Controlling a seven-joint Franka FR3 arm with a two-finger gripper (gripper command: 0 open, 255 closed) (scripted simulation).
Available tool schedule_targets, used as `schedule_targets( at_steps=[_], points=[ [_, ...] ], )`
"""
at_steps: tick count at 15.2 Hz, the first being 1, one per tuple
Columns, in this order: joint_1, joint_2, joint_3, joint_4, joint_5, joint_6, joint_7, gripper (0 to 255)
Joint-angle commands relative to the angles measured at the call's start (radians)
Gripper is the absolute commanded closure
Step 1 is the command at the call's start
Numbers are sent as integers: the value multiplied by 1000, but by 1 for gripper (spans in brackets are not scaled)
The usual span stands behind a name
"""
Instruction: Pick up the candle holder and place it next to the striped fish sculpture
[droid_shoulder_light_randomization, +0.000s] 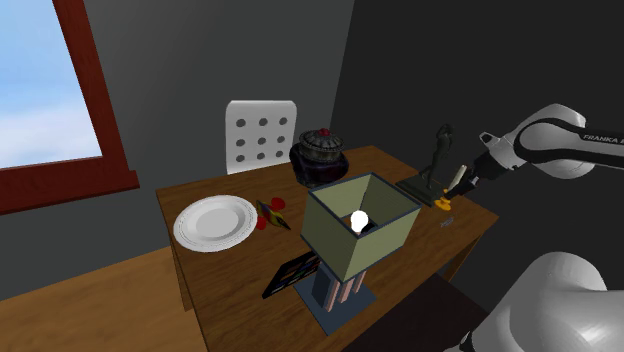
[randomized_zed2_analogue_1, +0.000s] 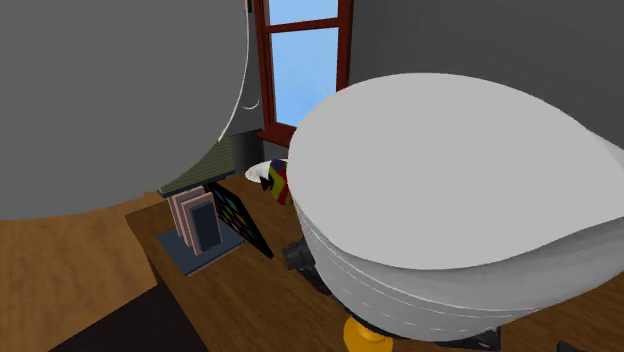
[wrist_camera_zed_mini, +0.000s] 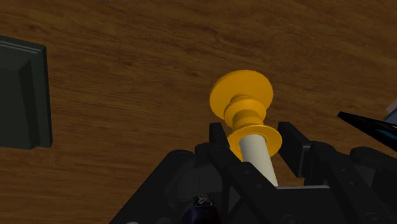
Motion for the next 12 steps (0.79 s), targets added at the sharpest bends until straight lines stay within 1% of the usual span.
schedule_targets(
  at_steps=[1, 12],
  points=[
    [-2, -10, 18, 15, 8, -27, 7, 255],
    [9, -34, 101, 132, 55, -167, 40, 255]
  ],
)
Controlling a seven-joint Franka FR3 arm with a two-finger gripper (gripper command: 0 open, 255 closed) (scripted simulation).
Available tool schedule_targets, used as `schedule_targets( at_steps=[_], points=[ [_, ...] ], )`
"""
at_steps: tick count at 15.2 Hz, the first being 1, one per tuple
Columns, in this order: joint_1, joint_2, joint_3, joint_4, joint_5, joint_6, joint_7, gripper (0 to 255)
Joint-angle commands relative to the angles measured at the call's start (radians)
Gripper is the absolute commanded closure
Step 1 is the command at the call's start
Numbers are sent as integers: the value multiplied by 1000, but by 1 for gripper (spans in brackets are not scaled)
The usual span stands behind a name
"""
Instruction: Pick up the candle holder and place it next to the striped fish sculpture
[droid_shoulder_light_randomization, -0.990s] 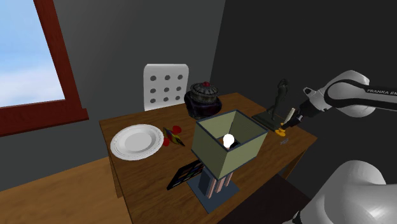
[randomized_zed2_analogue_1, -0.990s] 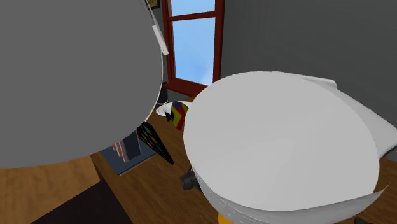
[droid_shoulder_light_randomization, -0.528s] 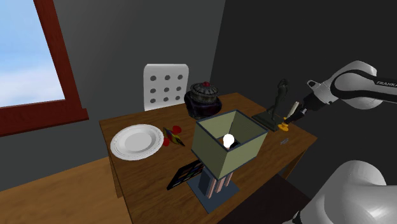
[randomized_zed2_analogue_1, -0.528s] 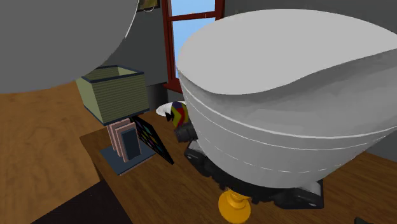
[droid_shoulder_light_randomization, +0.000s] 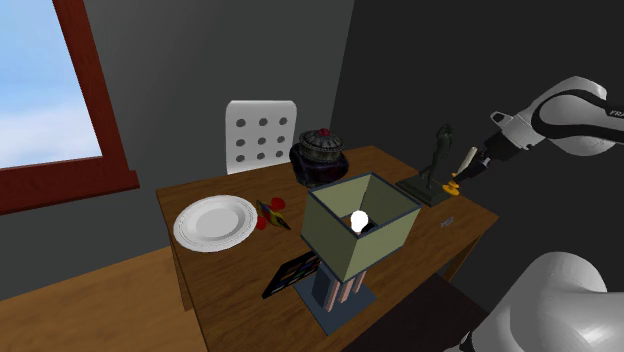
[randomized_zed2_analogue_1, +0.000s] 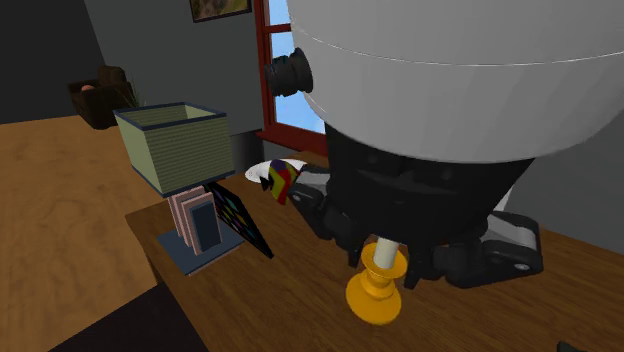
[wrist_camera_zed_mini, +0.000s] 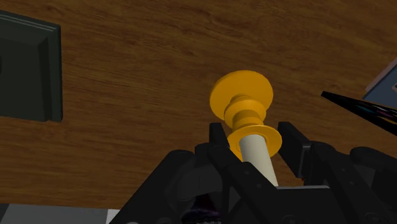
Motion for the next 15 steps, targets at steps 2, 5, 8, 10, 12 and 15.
schedule_targets(
  at_steps=[2, 5, 8, 10, 12, 15],
  points=[
    [6, -1, 20, 36, 13, -37, 8, 255],
    [34, 21, 53, 32, 35, -10, 51, 255],
    [80, 64, 93, 22, 64, 45, 111, 255],
    [113, 98, 117, 22, 83, 81, 149, 255],
    [147, 136, 139, 27, 104, 117, 185, 255],
    [200, 202, 169, 44, 135, 168, 236, 255]
  ],
)
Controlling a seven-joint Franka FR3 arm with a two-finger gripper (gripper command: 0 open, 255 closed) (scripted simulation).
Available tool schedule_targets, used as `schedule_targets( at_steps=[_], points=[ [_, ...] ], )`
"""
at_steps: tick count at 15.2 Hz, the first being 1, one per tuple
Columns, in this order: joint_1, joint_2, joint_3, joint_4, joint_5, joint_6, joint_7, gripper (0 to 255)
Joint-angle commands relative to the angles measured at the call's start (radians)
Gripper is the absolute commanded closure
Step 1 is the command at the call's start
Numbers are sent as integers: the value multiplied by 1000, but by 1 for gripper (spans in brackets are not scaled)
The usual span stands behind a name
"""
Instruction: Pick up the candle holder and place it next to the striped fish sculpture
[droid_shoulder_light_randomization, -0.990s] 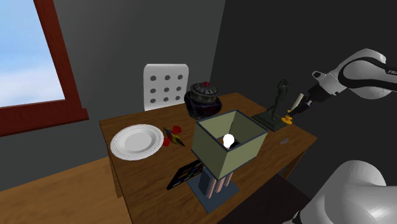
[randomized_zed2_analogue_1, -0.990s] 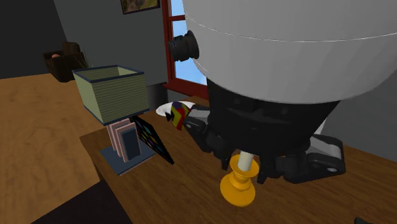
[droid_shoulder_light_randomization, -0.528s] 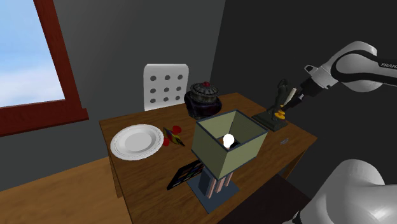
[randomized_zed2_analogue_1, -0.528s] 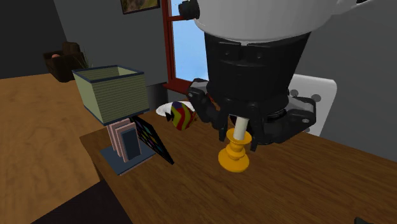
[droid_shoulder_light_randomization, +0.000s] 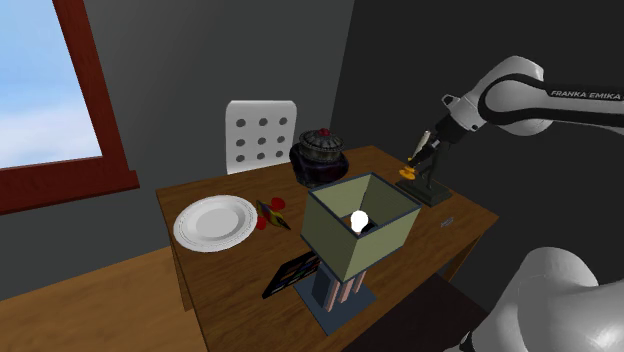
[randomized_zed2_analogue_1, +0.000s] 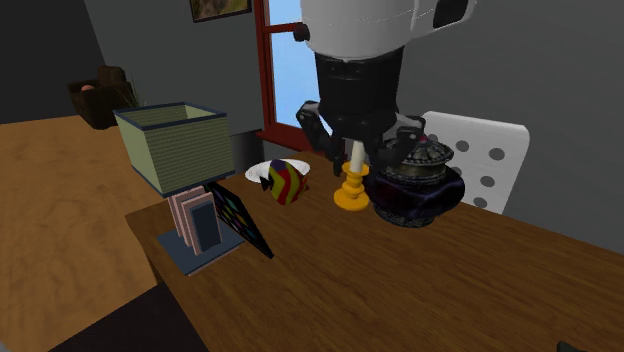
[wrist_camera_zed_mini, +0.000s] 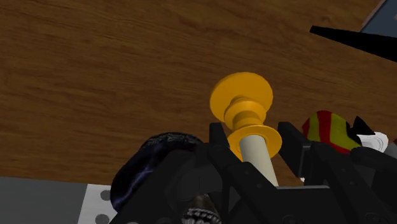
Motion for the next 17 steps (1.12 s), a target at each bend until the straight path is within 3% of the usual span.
schedule_targets(
  at_steps=[1, 9, 17],
  points=[
    [35, 44, 19, 16, 22, 32, 34, 255],
    [177, 260, 69, 127, 117, 138, 136, 255],
    [299, 511, 88, 317, 236, 187, 191, 255]
  ],
)
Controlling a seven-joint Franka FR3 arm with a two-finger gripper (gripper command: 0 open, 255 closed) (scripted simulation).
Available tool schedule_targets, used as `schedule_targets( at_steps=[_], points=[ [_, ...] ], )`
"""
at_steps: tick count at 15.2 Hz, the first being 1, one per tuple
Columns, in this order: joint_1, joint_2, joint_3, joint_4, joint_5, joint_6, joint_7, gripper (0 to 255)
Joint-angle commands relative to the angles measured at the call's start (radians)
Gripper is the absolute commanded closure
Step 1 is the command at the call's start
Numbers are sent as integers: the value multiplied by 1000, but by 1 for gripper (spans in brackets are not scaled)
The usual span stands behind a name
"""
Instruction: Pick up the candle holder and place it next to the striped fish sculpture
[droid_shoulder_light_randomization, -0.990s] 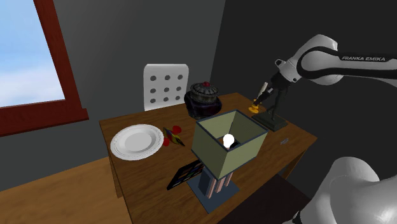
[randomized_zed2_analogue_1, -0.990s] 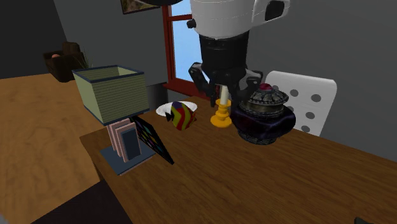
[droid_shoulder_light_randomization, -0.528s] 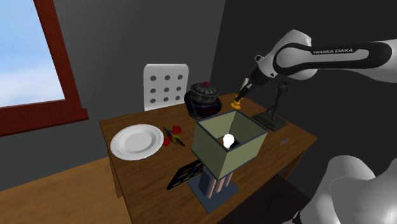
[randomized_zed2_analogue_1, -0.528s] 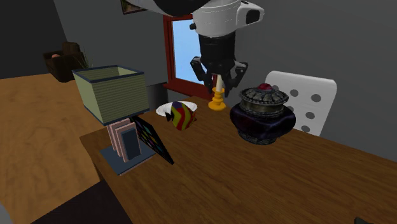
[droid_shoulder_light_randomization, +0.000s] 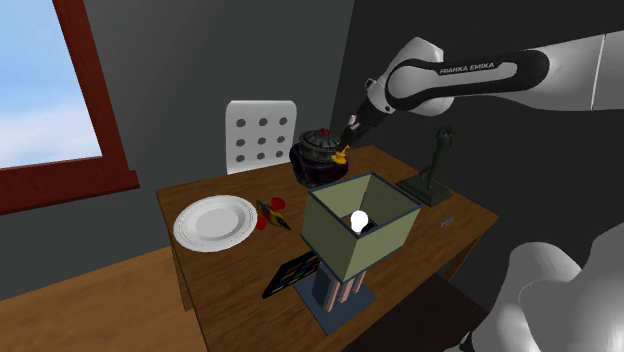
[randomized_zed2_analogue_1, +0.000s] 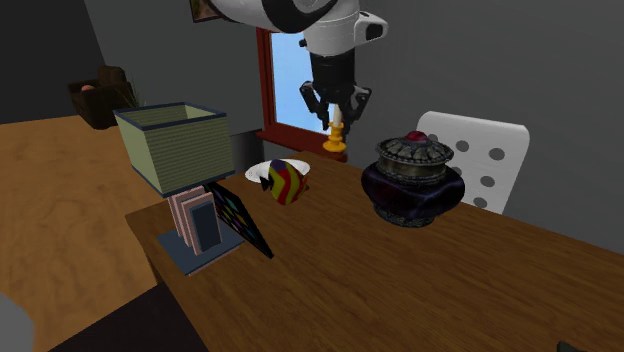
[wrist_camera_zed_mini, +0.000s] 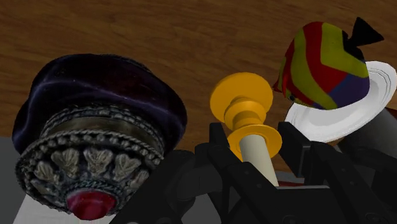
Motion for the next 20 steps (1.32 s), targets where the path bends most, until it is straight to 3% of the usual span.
schedule_targets(
  at_steps=[1, 8, 16, 20],
  points=[
    [29, 77, -2, 63, 41, 8, 3, 255],
    [81, 323, 15, 304, 166, -17, 21, 255],
    [63, 631, 58, 683, 284, -119, 66, 255],
    [64, 638, 64, 640, 296, -70, 52, 255]
  ],
)
